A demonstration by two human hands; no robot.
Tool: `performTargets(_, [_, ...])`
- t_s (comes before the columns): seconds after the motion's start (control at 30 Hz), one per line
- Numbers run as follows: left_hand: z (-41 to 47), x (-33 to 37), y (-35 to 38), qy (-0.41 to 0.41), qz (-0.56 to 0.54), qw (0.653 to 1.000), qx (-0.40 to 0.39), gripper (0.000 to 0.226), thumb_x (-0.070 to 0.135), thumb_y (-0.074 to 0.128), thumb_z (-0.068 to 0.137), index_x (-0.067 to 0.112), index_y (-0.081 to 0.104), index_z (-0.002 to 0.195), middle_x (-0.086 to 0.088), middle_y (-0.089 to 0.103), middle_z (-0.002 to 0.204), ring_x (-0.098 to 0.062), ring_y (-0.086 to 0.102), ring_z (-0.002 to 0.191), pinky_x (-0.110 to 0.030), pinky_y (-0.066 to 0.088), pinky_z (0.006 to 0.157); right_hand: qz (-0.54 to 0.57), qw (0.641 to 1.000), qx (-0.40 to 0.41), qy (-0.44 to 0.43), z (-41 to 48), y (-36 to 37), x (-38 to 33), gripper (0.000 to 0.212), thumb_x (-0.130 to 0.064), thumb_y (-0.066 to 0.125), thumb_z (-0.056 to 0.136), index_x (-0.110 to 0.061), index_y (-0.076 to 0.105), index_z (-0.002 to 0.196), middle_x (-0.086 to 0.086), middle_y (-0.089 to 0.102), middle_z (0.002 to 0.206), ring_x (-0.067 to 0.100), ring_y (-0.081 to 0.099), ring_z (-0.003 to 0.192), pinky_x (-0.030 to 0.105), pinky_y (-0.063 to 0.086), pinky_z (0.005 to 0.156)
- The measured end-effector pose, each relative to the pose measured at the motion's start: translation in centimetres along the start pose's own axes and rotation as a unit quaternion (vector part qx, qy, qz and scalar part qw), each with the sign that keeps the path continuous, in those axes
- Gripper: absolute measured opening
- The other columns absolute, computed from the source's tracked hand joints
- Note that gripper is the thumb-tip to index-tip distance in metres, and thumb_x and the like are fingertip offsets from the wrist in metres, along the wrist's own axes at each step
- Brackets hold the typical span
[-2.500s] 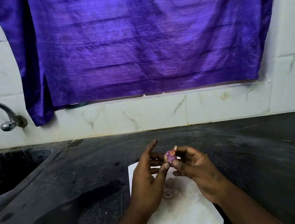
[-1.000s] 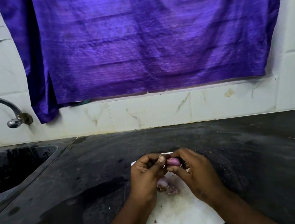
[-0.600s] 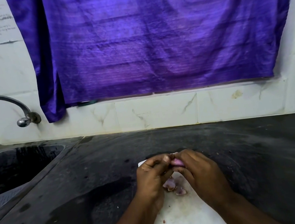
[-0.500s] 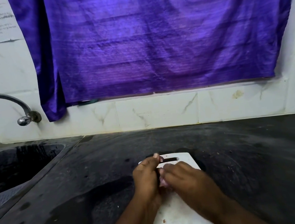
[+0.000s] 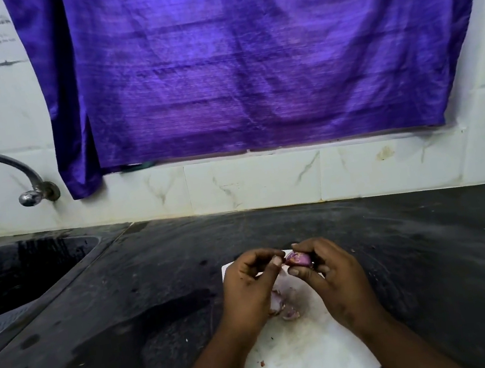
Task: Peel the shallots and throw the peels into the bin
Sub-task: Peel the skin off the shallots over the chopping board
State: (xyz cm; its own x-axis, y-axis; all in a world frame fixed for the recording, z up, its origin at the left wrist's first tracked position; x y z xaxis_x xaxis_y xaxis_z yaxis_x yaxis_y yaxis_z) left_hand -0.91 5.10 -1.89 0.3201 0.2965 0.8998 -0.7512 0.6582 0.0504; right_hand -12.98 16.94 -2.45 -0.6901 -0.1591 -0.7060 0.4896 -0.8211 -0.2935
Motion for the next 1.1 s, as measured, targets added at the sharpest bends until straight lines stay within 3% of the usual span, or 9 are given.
performTargets(0.1, [-0.2, 0.3, 0.1, 0.012, 0.025, 1.0, -0.012, 0.02, -0.008, 0.068, 0.091, 0.009, 0.078, 0.094, 0.002, 0.08, 0.093, -0.014, 0.075, 0.089, -0.023, 0.059, 0.074, 0.005, 1.0, -0.005, 0.003, 0.0, 0.0, 0.1, 0.025, -0.014, 0.082, 0.083, -0.023, 0.072, 0.104, -0.024, 0.069, 0.109, 0.001, 0.068, 0.102, 0.02, 0.058, 0.079])
performTargets(0.3, [-0.2, 0.3, 0.0, 0.046, 0.06, 0.997, -0.023, 0.018, -0.006, 0.075, 0.087, 0.009, 0.08, 0.096, -0.002, 0.08, 0.094, -0.013, 0.076, 0.09, -0.021, 0.059, 0.074, 0.02, 1.0, -0.001, 0.018, 0.1, 0.0, 0.6, 0.026, -0.018, 0.082, 0.083, -0.028, 0.073, 0.106, -0.019, 0.07, 0.107, 0.007, 0.07, 0.1, 0.037, 0.062, 0.081])
performTargets(0.47, [-0.3, 0.4, 0.0, 0.078, 0.076, 0.994, -0.003, 0.018, -0.003, 0.078, 0.084, 0.014, 0.081, 0.091, 0.002, 0.08, 0.09, -0.011, 0.076, 0.089, -0.021, 0.059, 0.077, 0.015, 1.0, -0.001, 0.023, 0.2, 0.0, 0.6, 0.028, -0.02, 0.083, 0.082, -0.028, 0.074, 0.107, -0.021, 0.07, 0.105, 0.004, 0.07, 0.099, 0.034, 0.062, 0.08])
performTargets(0.7, [-0.5, 0.6, 0.2, 0.048, 0.037, 0.998, -0.001, 0.008, 0.0, 0.073, 0.091, 0.007, 0.077, 0.092, -0.009, 0.078, 0.095, -0.024, 0.075, 0.085, -0.017, 0.058, 0.061, -0.002, 1.0, -0.006, 0.013, 0.1, -0.1, 0.3, 0.025, -0.021, 0.082, 0.082, -0.029, 0.074, 0.105, -0.017, 0.072, 0.102, 0.003, 0.07, 0.095, 0.025, 0.059, 0.074])
performTargets(0.9, [-0.4, 0.4, 0.1, 0.038, -0.008, 0.999, 0.001, 0.012, -0.006, 0.069, 0.091, 0.004, 0.075, 0.091, -0.011, 0.079, 0.093, -0.026, 0.075, 0.093, -0.031, 0.061, 0.082, -0.05, 0.998, -0.021, -0.021, 0.0, 0.2, -0.3, 0.019, -0.023, 0.08, 0.084, -0.027, 0.071, 0.1, -0.015, 0.071, 0.099, 0.004, 0.068, 0.092, 0.027, 0.057, 0.073])
performTargets(1.1, [-0.4, 0.0, 0.3, -0.07, -0.132, 0.989, 0.016, 0.02, -0.01, 0.064, 0.091, 0.006, 0.073, 0.085, -0.015, 0.078, 0.091, -0.026, 0.075, 0.086, -0.032, 0.06, 0.075, -0.145, 0.981, -0.028, -0.125, 0.0, 0.1, -1.3, 0.017, -0.033, 0.07, 0.092, -0.022, 0.069, 0.105, -0.01, 0.07, 0.1, 0.005, 0.066, 0.089, 0.03, 0.057, 0.073])
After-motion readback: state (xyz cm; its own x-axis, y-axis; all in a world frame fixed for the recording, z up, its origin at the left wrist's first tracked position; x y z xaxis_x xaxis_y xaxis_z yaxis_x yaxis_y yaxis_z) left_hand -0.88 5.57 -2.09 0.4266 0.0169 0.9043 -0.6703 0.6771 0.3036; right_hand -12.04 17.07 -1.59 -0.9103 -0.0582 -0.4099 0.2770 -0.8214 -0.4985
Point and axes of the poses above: each hand's wrist, its own z-axis towards the middle knuckle, its own y-axis out of the palm, x = y × z, the point moved 2 cm from there along z, towards the middle knuckle
